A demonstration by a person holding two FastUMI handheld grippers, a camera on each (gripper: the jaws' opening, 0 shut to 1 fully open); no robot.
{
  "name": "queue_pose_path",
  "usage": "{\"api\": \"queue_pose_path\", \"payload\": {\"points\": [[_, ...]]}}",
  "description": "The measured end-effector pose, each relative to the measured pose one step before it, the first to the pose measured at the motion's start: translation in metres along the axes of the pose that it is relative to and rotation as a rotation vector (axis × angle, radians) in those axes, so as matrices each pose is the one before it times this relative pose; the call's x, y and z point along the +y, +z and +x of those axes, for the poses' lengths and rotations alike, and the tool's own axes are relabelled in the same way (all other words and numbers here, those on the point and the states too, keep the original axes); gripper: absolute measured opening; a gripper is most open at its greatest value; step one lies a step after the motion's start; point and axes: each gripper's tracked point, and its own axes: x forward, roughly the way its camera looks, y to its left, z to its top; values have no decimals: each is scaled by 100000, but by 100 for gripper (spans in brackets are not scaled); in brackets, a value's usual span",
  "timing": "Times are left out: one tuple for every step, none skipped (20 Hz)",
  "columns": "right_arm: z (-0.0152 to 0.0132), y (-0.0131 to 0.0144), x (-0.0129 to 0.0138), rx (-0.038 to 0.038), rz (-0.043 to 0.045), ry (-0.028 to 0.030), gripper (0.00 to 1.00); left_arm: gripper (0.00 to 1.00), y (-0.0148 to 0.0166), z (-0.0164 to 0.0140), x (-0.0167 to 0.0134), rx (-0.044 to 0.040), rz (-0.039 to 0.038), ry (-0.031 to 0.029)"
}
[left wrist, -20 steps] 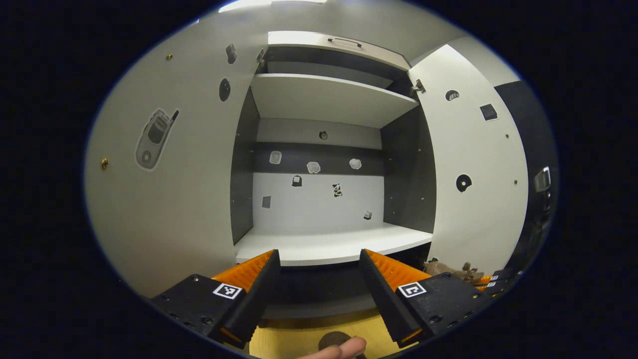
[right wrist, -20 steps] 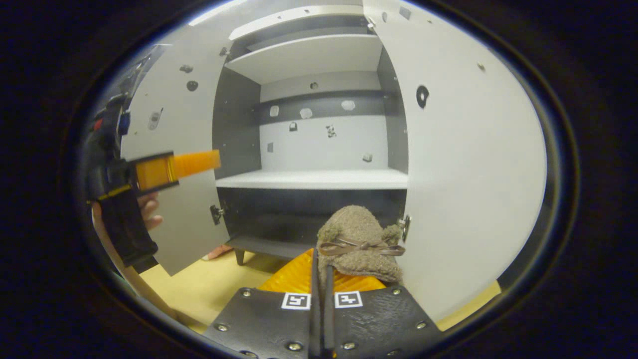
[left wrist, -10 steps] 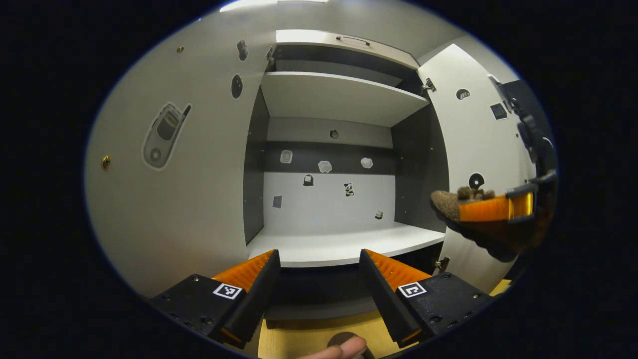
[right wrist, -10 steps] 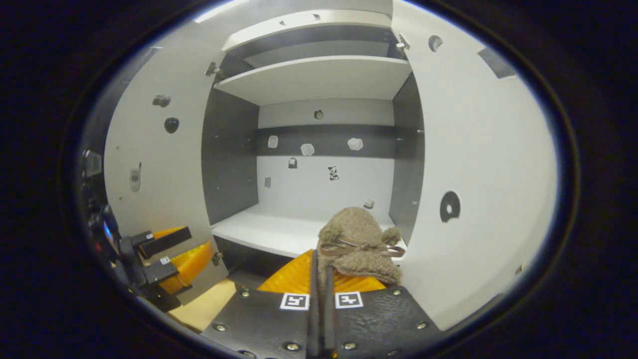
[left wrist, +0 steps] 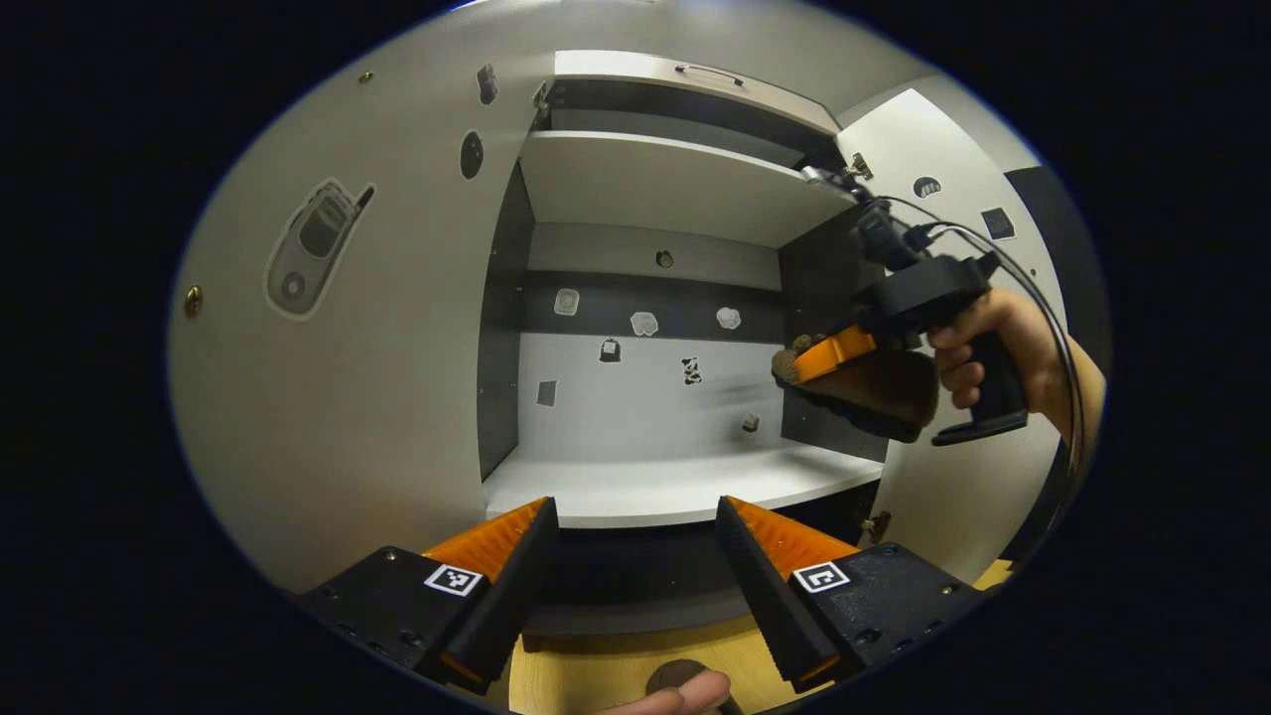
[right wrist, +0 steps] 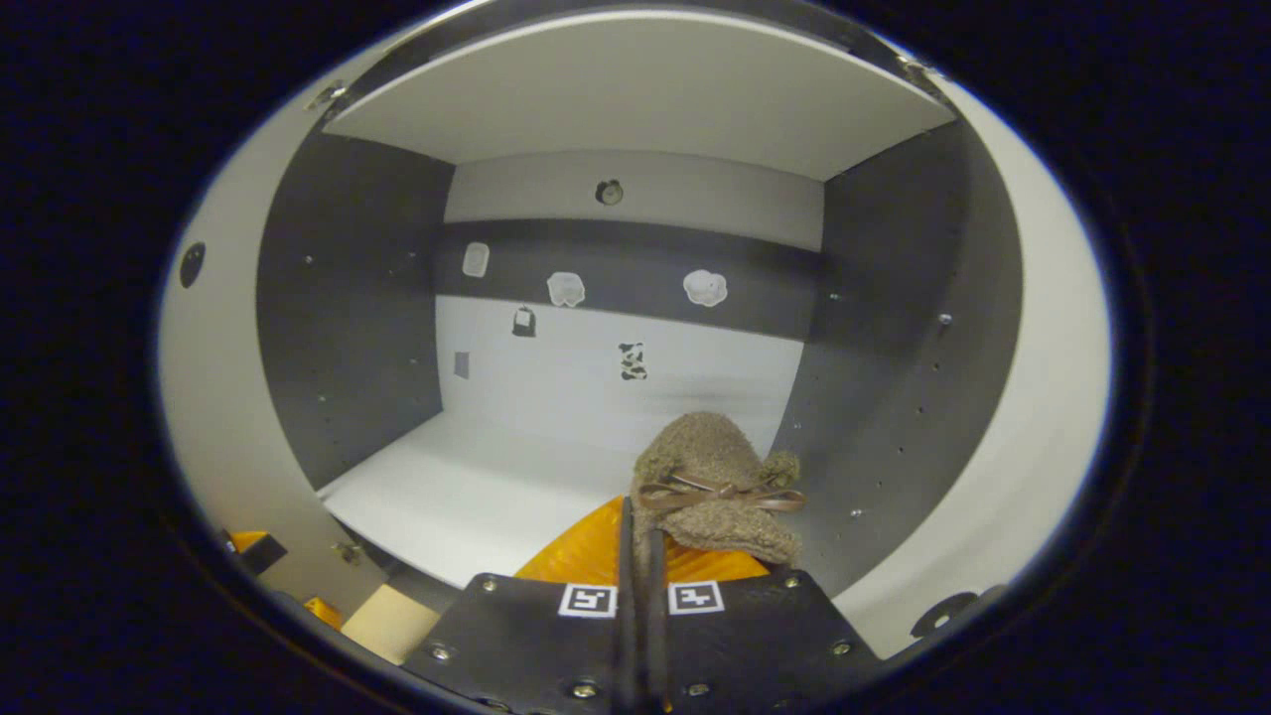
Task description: Grab one shoe with the right hand and put it into the shoe cabinet, grab the other shoe with the left hand and put it into the shoe cabinet; then close the right door with the right hand and the left door with the left hand.
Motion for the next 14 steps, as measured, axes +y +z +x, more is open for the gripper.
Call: {"api": "queue_pose_path", "payload": {"points": [[1392, -437, -96, 1772, -1023, -1664, 5, 98, 76, 114, 70, -110, -266, 266], [1939, -646, 156, 1793, -1706, -1696, 5, 98, 77, -49, 40, -232, -91, 141], [1431, -609, -38, 2502, -2521, -1013, 5, 98, 133, -44, 138, -356, -78, 599], [1397, -555, -44, 1786, -1807, -624, 5, 98, 69, -81, 63, -500, 162, 317], [932, -194, 36, 1402, -25, 174, 5, 98, 113, -34, 40, -261, 174, 111], [661, 80, 48, 619, 935, 850, 5, 98, 54, -7, -18, -399, -7, -127], [863, 83, -213, -165, 274, 116, 1, 98, 75, 38, 25, -133, -149, 62], [833, -98, -624, 417, -765, -1518, 5, 98, -21, -119, 135, 59, -152, 312], [591, -410, -732, 1987, -395, -2720, 5, 98, 13, -26, 82, 134, -183, 425], [590, -646, -546, 2906, -271, -1733, 9, 98, -89, 67, 21, 221, -176, 375], [588, -402, -452, 2436, 1681, -1554, 5, 98, 0, 7, 1, 92, -148, 271], [522, -443, -323, 2184, 487, -80, 4, 98, -79, -18, 75, 247, 192, 481], [297, -28, -333, 491, 1540, -290, 5, 98, 23, 75, 138, -139, 412, 741], [318, 103, -371, -228, 1259, -855, 5, 98, 125, 110, 270, -378, 243, 764]]}}
